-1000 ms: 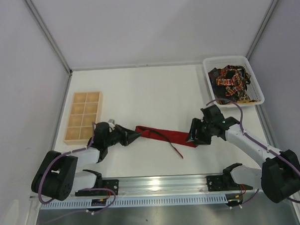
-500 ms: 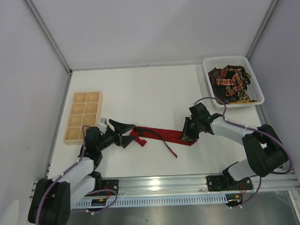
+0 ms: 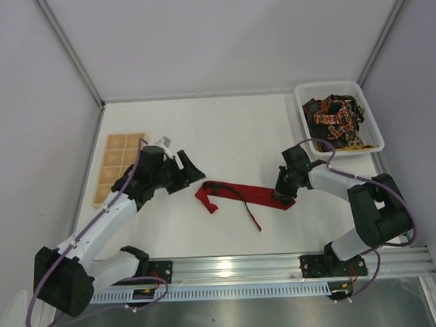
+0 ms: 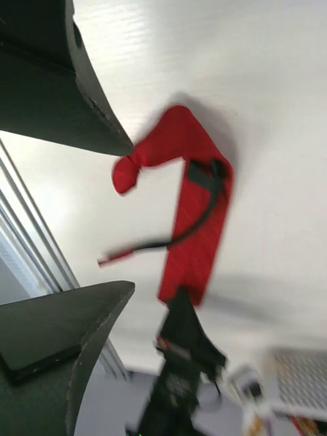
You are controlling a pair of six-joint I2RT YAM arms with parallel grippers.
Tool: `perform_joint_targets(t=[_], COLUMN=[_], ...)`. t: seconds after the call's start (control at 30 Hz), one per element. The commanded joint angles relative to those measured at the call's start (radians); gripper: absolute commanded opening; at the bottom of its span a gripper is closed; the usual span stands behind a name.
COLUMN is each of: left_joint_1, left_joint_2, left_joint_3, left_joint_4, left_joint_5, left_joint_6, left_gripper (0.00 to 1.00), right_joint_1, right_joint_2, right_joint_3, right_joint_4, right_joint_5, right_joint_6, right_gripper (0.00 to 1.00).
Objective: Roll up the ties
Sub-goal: Flatten the tie
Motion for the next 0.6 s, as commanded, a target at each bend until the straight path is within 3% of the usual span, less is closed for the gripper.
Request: perform_joint_targets(t=[0.0, 0.13, 0.23, 0.27, 0.37, 0.47, 0.57], left_joint_1=[-0.149, -0.269, -0.321, -0.330, -0.353, -0.379, -0.386], left_joint_2=[0.030, 0.081, 0.139, 0.154, 0.191, 0.201, 0.199], left_joint_3=[0.072, 0.091, 0.109, 0.112, 0.114, 0.108, 0.103], left_joint_4=[-0.215, -0.206, -0.217, -0.220, -0.231, -0.234, -0.221], left_joint_5=[-0.199, -0.256, -0.259, -0.261, -0.259, -0.263, -0.255], left_joint_6=[0.133, 0.117, 0.128, 0.128, 0.107, 0.079, 0.056], left_gripper=[0.80, 0.80, 0.81, 0.81, 0.81, 0.80, 0.80], right_joint_1=[-0.035, -0.075, -0.087, -0.086, -0.021, 0.084, 0.201], right_joint_2=[-0.070, -0.169, -0.255, -0.273, -0.322, -0.298, -0.234], right_joint_3=[-0.023, -0.028, -0.008, -0.004, 0.000, -0.013, -0.033], right_joint_4=[-0.163, -0.258, -0.268, -0.257, -0.217, -0.202, -0.185], right_joint_5=[0.122, 0.196, 0.129, 0.084, -0.049, -0.096, -0.077], right_joint_6=[-0.060, -0.095, -0.150, -0.166, -0.180, -0.158, -0.119], right_gripper=[0.14, 0.17, 0.25, 0.41, 0.74, 0.79, 0.76])
